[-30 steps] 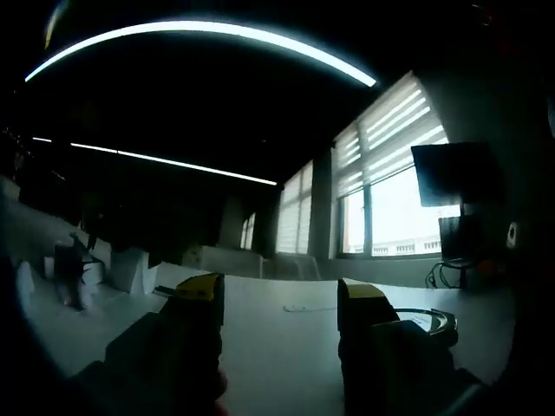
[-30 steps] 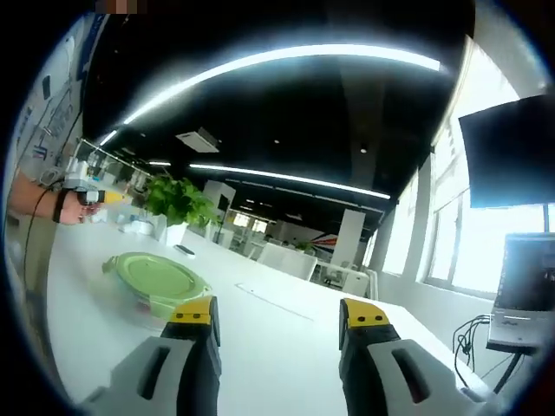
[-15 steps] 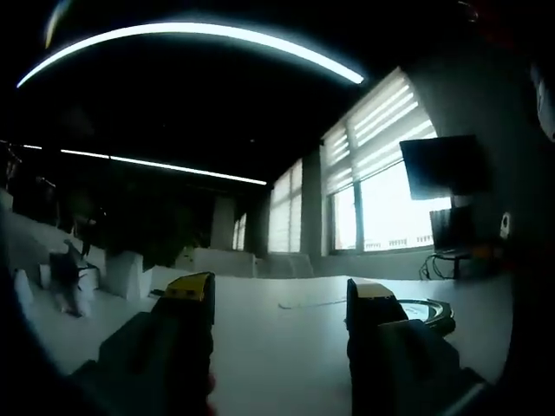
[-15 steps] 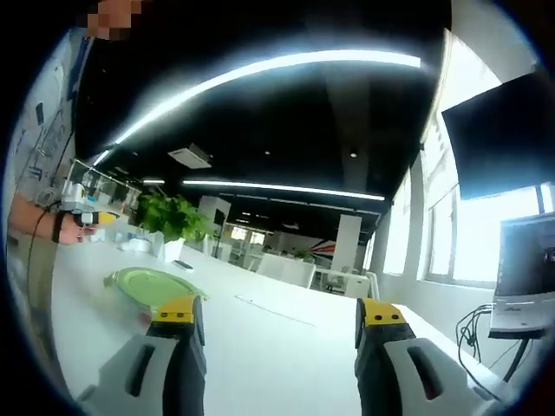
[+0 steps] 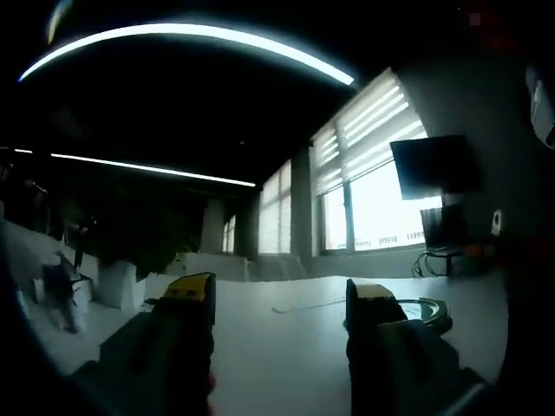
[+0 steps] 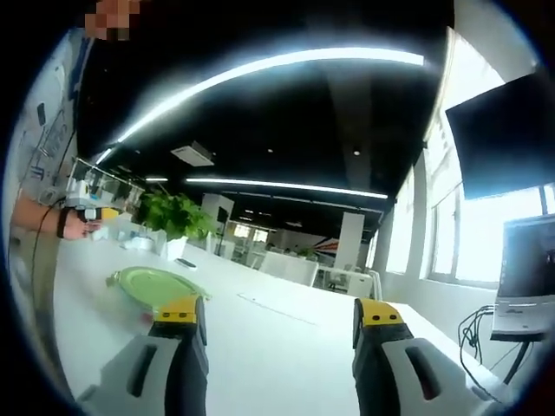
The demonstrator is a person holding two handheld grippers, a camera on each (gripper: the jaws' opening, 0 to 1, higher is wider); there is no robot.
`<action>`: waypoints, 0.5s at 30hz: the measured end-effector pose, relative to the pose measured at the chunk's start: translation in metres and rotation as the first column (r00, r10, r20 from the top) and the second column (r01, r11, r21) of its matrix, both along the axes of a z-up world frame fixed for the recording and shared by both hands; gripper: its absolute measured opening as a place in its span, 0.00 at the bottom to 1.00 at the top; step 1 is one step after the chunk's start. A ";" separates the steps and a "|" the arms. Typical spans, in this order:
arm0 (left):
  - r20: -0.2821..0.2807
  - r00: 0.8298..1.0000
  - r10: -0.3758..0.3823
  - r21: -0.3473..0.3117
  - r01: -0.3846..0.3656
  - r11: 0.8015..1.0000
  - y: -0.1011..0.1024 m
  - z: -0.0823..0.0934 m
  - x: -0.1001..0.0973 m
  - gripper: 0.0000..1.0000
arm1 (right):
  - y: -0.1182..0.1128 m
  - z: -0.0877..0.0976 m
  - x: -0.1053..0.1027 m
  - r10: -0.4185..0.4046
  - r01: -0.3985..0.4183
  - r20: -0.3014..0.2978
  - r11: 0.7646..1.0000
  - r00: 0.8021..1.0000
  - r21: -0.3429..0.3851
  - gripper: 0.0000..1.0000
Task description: Pick up the tomato from the tabletop place it into the food storage container close the lid and lock the latches
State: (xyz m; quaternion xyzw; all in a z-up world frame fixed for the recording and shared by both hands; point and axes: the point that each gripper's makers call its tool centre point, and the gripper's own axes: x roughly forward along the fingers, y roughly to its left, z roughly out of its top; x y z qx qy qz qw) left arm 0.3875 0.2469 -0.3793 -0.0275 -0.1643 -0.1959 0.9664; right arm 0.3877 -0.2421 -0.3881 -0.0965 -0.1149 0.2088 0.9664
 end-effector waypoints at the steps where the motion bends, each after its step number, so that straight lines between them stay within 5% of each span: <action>1: -0.001 1.000 -0.016 0.015 0.016 1.000 -0.002 0.000 0.001 0.60 | 0.000 0.002 -0.001 0.008 -0.008 0.003 1.000 1.000 0.008 0.63; 8: -0.001 0.988 -0.154 0.080 0.154 0.985 -0.023 0.006 0.006 0.61 | 0.008 0.011 -0.005 0.067 -0.067 0.005 0.998 0.998 0.013 0.62; 15: -0.017 0.955 -0.297 0.177 0.295 0.939 -0.047 0.012 0.003 0.62 | 0.022 0.015 -0.007 0.118 -0.119 -0.010 0.992 0.993 -0.036 0.61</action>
